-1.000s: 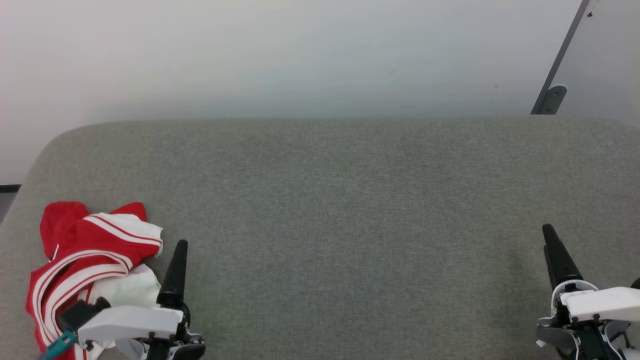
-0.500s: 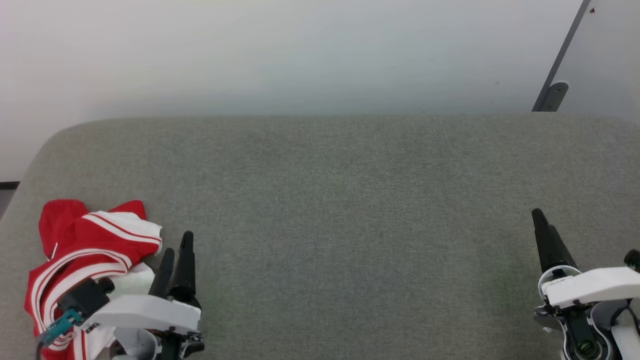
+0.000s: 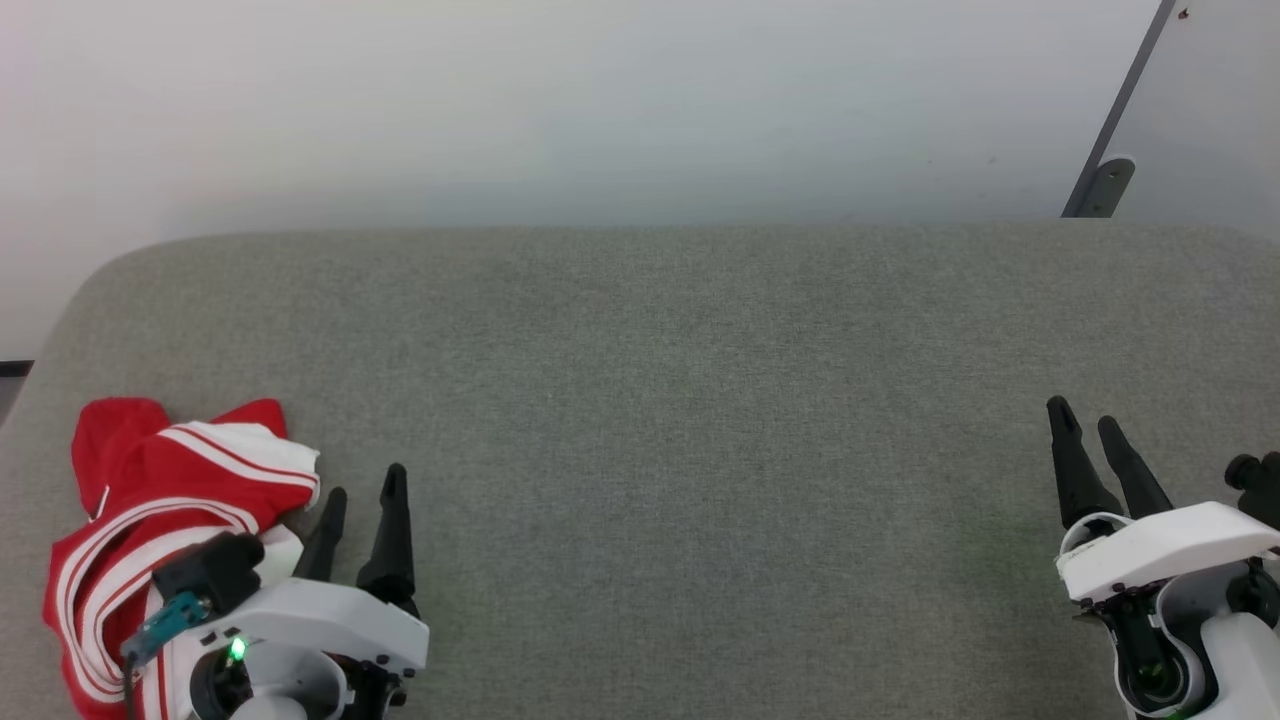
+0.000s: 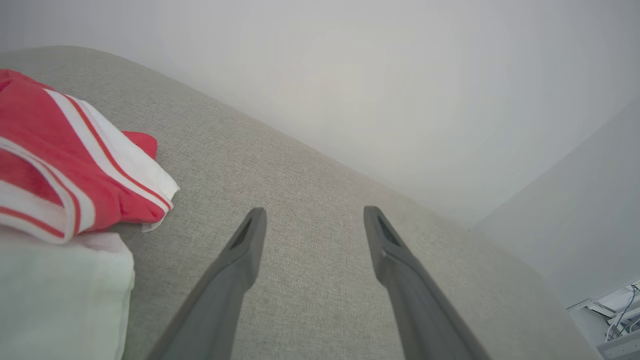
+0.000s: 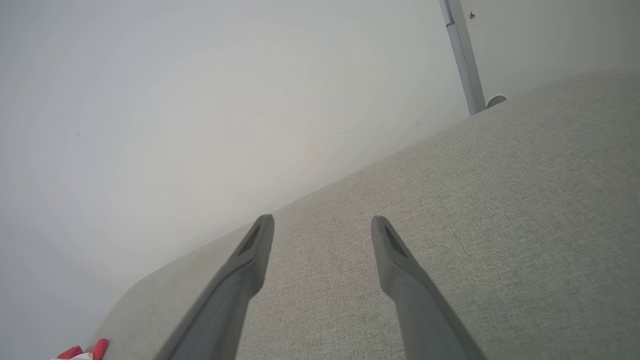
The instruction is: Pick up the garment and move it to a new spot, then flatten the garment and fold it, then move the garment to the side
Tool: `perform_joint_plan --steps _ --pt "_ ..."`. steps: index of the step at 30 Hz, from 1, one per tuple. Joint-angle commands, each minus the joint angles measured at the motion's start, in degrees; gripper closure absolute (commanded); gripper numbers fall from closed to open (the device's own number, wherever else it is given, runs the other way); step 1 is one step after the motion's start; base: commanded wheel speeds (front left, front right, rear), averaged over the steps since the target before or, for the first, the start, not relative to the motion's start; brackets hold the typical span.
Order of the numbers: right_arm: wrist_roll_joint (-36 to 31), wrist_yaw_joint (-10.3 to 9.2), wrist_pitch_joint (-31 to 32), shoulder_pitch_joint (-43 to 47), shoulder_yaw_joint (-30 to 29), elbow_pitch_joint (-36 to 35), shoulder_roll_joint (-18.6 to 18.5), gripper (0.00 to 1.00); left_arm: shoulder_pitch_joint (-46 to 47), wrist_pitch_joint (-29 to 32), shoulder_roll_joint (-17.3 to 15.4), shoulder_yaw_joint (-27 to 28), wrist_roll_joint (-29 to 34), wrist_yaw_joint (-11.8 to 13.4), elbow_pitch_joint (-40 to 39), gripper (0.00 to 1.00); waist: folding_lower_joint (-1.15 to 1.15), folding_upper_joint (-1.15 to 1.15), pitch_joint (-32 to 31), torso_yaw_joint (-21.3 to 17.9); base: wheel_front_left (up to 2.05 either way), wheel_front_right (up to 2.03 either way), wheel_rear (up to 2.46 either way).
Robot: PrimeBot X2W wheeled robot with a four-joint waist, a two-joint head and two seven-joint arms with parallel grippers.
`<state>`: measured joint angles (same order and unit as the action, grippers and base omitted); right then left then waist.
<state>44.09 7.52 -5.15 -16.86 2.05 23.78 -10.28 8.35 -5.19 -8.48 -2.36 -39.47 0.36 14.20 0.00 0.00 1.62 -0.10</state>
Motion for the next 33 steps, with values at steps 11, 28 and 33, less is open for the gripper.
perform_joint_plan --steps 11,28,33 --pt "-8.96 -0.03 -2.31 -4.11 1.18 1.81 -0.43 0.0 2.38 -2.28 -1.97 -2.12 7.54 1.89 0.14 0.0 0.0 0.0 0.26 -0.31 0.0 0.0 0.0" --pt "-15.72 -0.04 -4.88 -6.5 3.04 4.46 -1.53 0.0 2.48 -4.83 -2.8 -2.99 15.84 2.22 0.74 0.0 0.0 0.0 0.08 -0.66 0.0 0.0 0.0" --pt "-17.17 -0.04 -5.58 -6.81 3.48 5.13 -1.82 0.0 2.32 -5.55 -2.82 -2.89 18.18 1.88 1.31 0.0 0.0 0.0 -0.28 -0.74 0.0 0.0 0.0"
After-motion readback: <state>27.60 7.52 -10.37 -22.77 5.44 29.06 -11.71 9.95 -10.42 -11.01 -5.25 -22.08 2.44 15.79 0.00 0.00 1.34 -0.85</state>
